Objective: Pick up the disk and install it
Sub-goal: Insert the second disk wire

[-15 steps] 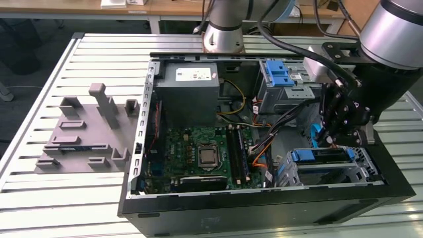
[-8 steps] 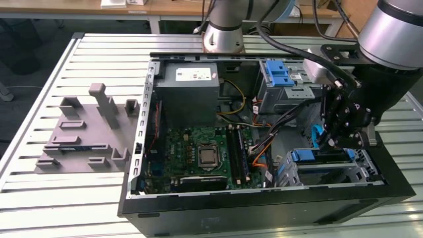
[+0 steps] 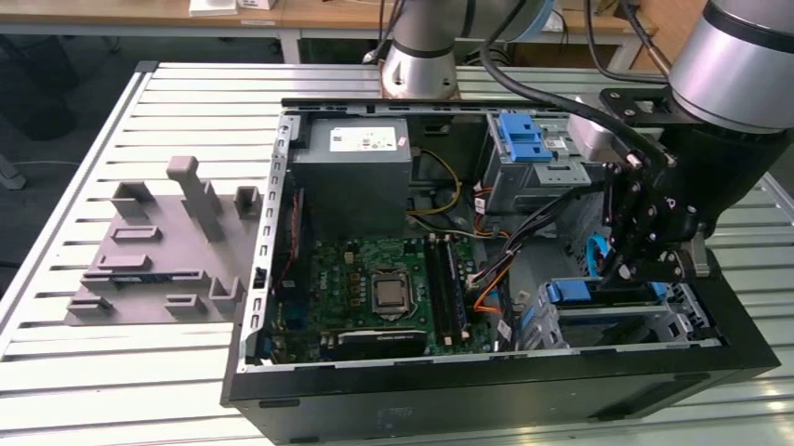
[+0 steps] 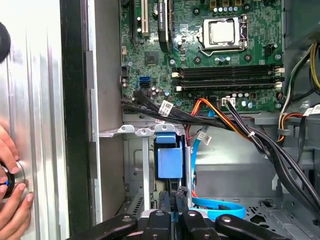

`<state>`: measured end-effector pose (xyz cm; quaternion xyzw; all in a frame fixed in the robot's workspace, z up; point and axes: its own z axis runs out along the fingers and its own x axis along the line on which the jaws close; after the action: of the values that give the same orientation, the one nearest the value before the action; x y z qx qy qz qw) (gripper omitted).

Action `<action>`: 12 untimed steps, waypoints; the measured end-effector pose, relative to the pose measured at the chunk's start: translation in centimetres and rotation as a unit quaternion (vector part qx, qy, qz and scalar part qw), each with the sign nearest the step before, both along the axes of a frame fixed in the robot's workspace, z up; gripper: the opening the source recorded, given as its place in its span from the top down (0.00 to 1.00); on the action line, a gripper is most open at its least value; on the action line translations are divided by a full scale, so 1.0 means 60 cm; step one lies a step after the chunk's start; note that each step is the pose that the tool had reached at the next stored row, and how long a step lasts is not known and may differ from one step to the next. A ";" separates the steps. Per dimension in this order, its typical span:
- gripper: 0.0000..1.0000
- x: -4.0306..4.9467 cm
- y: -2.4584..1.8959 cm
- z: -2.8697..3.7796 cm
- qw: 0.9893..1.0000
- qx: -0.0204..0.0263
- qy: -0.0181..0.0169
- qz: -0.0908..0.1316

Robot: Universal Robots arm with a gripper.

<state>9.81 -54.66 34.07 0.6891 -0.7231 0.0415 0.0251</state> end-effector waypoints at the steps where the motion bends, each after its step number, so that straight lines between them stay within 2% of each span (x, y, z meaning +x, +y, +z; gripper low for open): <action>1: 0.84 0.000 0.0000 -0.001 1.000 0.000 0.000 0.000; 7: 0.84 0.000 0.0023 -0.004 1.000 0.000 0.000 0.000; 12: 0.84 0.000 0.0074 -0.006 1.000 0.000 0.000 0.001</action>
<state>9.80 -54.22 33.72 0.6900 -0.7223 0.0414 0.0246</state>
